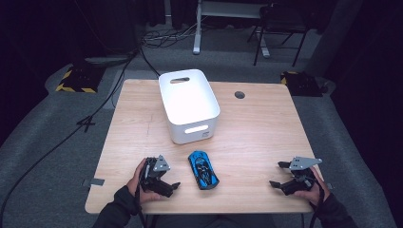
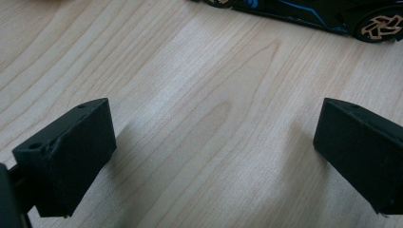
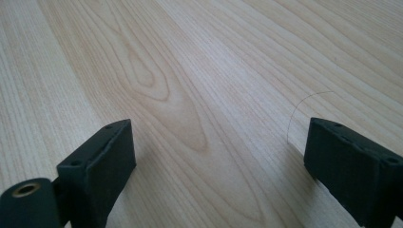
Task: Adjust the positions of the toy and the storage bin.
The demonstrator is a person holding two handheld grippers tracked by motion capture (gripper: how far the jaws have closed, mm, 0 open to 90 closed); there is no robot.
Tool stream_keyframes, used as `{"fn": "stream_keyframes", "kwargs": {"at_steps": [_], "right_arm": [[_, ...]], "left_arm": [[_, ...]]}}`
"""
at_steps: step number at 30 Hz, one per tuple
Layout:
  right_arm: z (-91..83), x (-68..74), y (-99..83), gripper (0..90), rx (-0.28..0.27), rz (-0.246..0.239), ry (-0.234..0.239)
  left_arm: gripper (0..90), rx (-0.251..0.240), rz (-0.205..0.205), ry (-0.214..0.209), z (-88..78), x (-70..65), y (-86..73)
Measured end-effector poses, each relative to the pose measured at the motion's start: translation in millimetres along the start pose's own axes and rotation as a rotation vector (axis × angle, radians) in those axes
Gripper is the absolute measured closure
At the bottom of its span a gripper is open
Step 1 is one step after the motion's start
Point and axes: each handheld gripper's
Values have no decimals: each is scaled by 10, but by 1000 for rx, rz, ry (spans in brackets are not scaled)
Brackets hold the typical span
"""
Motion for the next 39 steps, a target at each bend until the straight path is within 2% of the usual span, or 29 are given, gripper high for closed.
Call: {"fn": "stream_keyframes", "kwargs": {"at_steps": [4, 9, 11, 14, 15, 18, 22, 23, 24, 27, 29, 31, 33, 35, 36, 37, 38, 39], "right_arm": [[0, 0, 0, 100, 0, 0, 0], [1, 3, 0, 100, -1, 3, -1], [1, 0, 0, 100, 0, 0, 0], [3, -3, 3, 100, -2, 1, -1], [3, -3, 4, 100, -2, 3, -2], [4, -3, 5, 100, -2, 5, -2], [4, -4, 5, 100, -2, 4, -2], [4, -3, 5, 100, -2, 5, -2], [4, -4, 5, 100, -2, 4, -2], [4, -3, 5, 100, -2, 5, -2], [4, -4, 5, 100, -2, 4, -2], [4, -4, 5, 100, -2, 5, -2], [4, -4, 5, 100, -1, 5, -2], [4, -5, 6, 100, -1, 6, -2], [5, -5, 6, 100, -1, 5, -3], [5, -5, 6, 100, -1, 5, -3], [4, -5, 6, 100, -1, 6, -3], [4, -5, 6, 100, -1, 6, -3]], "left_arm": [[8, -2, 13, -2, 2, -9, 8], [8, -6, 7, 1, 7, -46, 23], [8, -2, 22, -2, 11, -78, 45], [12, -10, 40, -28, 34, -147, 86], [29, -19, 48, -39, 32, -173, 92], [167, -61, 86, -78, 14, -234, 97], [235, -63, 85, -83, 18, -269, 117], [235, -72, 95, -96, 20, -297, 129], [277, -85, 97, -90, 25, -324, 142], [299, -88, 121, -108, 47, -398, 193], [352, -91, 138, -127, 50, -447, 215], [399, -97, 123, -124, 60, -501, 239], [490, -103, 150, -144, 66, -535, 270], [547, -107, 156, -159, 82, -565, 296], [574, -117, 141, -153, 90, -589, 306], [600, -110, 162, -147, 93, -583, 320], [627, -106, 139, -156, 104, -594, 326], [647, -112, 151, -154, 114, -580, 338]]}}
Point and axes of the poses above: each handheld gripper's, and its own axes: z roughly forward along the jaws, y roughly out of its top, x roughly to its left, and after that the axes turned 14 degrees about y, right-handed
